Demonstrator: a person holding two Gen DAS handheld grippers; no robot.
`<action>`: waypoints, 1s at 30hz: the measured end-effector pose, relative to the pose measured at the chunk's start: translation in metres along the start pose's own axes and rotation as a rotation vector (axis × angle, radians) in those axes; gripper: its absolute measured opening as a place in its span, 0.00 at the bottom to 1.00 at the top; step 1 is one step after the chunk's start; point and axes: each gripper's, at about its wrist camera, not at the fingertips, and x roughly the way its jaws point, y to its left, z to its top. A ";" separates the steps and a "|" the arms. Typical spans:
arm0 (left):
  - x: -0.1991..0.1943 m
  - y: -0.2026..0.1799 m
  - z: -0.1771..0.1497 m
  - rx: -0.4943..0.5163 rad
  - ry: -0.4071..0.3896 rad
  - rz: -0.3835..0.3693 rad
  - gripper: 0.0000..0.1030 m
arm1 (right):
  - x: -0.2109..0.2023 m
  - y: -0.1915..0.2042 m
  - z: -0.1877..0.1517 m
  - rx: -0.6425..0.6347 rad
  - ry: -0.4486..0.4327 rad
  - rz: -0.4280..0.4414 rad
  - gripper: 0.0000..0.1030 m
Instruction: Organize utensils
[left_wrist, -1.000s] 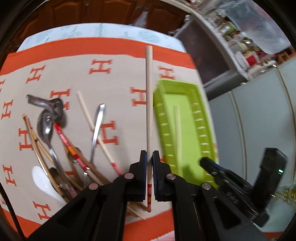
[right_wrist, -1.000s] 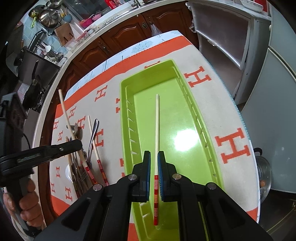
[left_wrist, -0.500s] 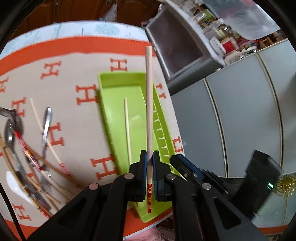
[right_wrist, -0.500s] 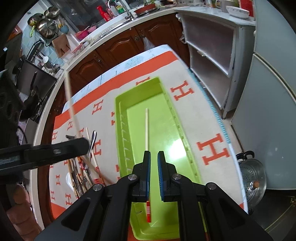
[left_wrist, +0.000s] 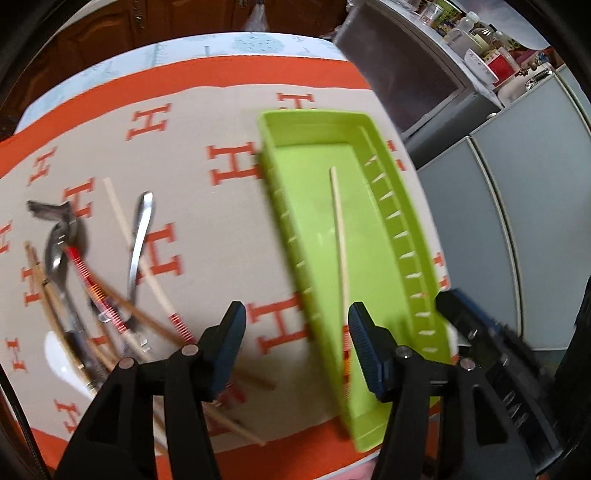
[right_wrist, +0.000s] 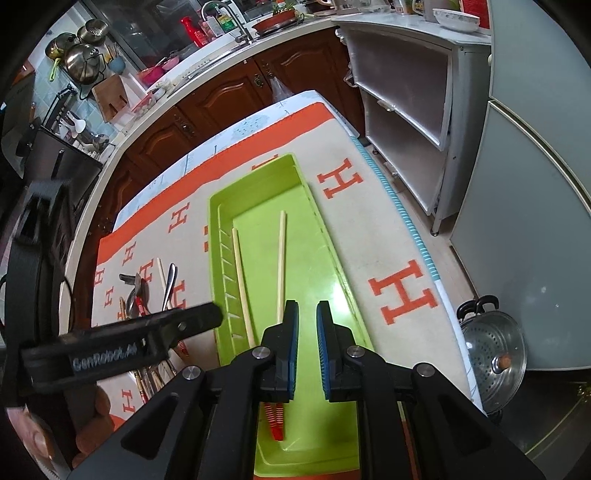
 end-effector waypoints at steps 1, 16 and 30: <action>-0.002 0.006 -0.003 0.001 -0.003 0.009 0.55 | 0.001 0.002 0.000 -0.003 0.002 -0.001 0.14; -0.053 0.052 -0.062 0.009 -0.131 0.106 0.63 | 0.007 0.031 -0.018 -0.069 0.039 -0.011 0.25; -0.082 0.092 -0.101 -0.007 -0.259 0.267 0.66 | -0.003 0.086 -0.038 -0.189 0.057 0.027 0.32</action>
